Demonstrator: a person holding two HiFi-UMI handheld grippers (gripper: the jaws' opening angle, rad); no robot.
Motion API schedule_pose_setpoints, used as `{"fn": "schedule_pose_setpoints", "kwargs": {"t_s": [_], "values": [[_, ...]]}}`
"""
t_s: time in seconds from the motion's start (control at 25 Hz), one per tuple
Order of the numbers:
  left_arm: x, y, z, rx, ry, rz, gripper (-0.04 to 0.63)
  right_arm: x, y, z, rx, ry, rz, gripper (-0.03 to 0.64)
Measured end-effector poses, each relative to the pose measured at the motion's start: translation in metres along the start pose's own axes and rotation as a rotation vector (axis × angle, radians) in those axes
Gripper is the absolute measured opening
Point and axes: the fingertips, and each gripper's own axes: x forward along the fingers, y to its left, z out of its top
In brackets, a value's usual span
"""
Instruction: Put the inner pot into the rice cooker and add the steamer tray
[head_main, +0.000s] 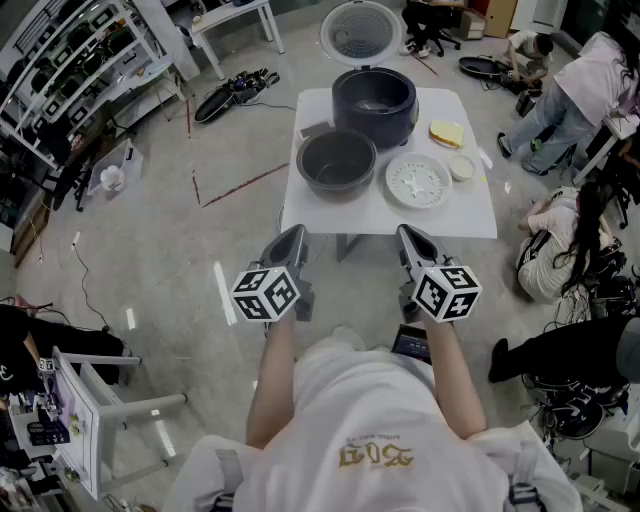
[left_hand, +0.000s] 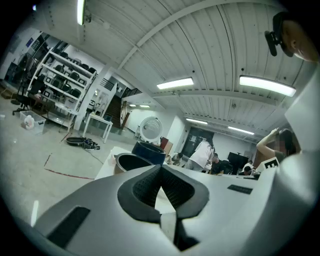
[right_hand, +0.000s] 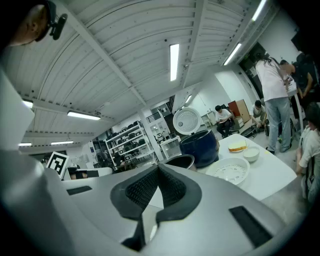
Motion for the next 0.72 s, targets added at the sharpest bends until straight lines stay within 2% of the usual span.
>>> {"fn": "schedule_pose_setpoints", "kwargs": {"t_s": [0.08,0.28,0.44,0.48,0.52,0.56,0.6,0.64,0.72], "values": [[0.000,0.002,-0.002,0.012,0.009,0.008,0.015,0.000,0.003,-0.008,-0.012,0.026,0.001,0.009],[-0.006,0.006,-0.005,0.036,0.014,0.024,0.015,-0.001,0.009,-0.010,0.047,0.028,0.036,0.009],[-0.005,0.013,-0.007,0.023,0.009,0.043,0.015,0.000,-0.001,-0.010,0.021,0.034,0.001,0.009],[-0.004,0.014,-0.009,0.016,0.016,0.040,0.027,0.000,-0.003,-0.009,0.012,0.028,-0.009,0.009],[-0.002,0.013,-0.011,0.011,0.025,0.031,0.127,0.001,-0.005,-0.009,0.001,0.025,-0.016,0.009],[0.000,0.013,-0.011,0.008,0.032,0.023,0.238,0.002,-0.005,-0.010,-0.009,0.033,-0.017,0.055],[0.000,0.013,-0.011,0.008,0.034,0.019,0.269,0.005,-0.004,-0.012,-0.017,0.047,-0.013,0.168],[-0.001,0.015,-0.011,0.010,0.032,0.020,0.284,0.008,-0.002,-0.015,-0.022,0.062,-0.009,0.232],[-0.005,0.020,-0.010,0.014,0.025,0.029,0.299,0.013,0.000,-0.019,-0.027,0.071,-0.015,0.261]]}}
